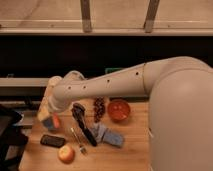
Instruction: Place pepper in plastic cup
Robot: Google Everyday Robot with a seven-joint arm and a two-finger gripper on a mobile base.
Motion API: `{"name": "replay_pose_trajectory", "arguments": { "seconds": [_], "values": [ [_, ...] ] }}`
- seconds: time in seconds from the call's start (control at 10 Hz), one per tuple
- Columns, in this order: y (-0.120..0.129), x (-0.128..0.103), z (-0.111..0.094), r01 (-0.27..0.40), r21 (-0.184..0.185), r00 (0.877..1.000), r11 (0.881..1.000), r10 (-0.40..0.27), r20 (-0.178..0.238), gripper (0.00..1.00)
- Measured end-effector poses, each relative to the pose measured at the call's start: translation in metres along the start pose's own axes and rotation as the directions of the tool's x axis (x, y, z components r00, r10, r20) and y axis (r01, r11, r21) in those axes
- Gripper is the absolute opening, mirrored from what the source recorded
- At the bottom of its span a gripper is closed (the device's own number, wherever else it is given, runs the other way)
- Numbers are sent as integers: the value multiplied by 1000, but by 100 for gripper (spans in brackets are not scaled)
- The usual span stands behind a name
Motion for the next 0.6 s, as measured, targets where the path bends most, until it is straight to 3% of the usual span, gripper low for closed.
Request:
{"name": "replay_pose_trajectory", "arguments": {
  "seconds": [0.2,0.3,0.6],
  "values": [
    [-7,-20,-23,4,62,995,998,-10,96,74],
    [-10,-25,-30,4,76,993,997,-13,120,74],
    [-9,-28,-32,6,81,991,997,-17,131,74]
  ]
}}
